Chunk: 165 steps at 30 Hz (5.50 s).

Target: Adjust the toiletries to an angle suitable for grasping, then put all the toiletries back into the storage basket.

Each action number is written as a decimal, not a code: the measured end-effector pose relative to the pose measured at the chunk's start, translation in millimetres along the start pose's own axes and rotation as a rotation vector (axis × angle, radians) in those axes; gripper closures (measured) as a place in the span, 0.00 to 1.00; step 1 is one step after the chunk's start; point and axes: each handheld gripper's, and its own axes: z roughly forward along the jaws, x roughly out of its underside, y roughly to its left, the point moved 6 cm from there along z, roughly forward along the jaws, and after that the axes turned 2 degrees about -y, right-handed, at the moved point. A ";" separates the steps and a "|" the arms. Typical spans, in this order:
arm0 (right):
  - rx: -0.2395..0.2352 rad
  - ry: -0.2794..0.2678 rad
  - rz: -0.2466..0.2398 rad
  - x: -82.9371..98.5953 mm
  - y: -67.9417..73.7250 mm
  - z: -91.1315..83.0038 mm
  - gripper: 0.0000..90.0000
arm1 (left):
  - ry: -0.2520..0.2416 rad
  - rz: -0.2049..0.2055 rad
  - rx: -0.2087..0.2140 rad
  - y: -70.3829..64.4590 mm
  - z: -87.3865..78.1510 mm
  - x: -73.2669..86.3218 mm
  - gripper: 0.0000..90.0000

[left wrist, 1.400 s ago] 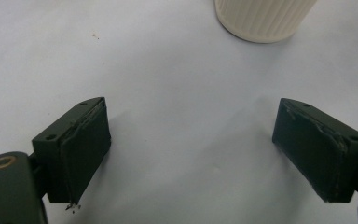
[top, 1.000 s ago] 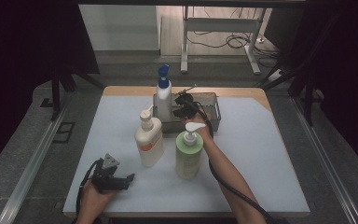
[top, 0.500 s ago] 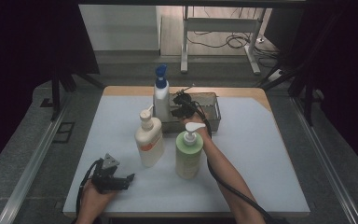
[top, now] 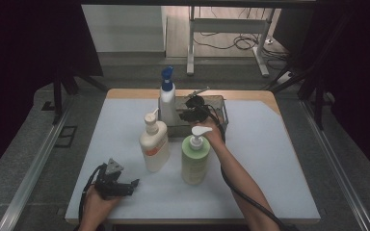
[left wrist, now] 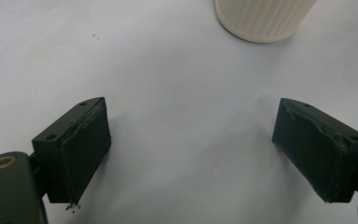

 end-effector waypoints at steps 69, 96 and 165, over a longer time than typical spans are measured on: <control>0.057 -0.117 -0.102 143.9 -4.8 -152.5 0.00 | 0.000 0.002 -0.002 0.0 0.1 0.0 0.12; 0.077 -0.008 -0.065 220.9 -7.1 -138.3 0.00 | 0.003 0.008 -0.003 0.1 -0.3 0.2 0.12; -0.208 -0.143 -0.198 143.5 85.9 -121.4 0.00 | -0.003 -0.001 -0.003 -0.2 0.3 -0.1 0.12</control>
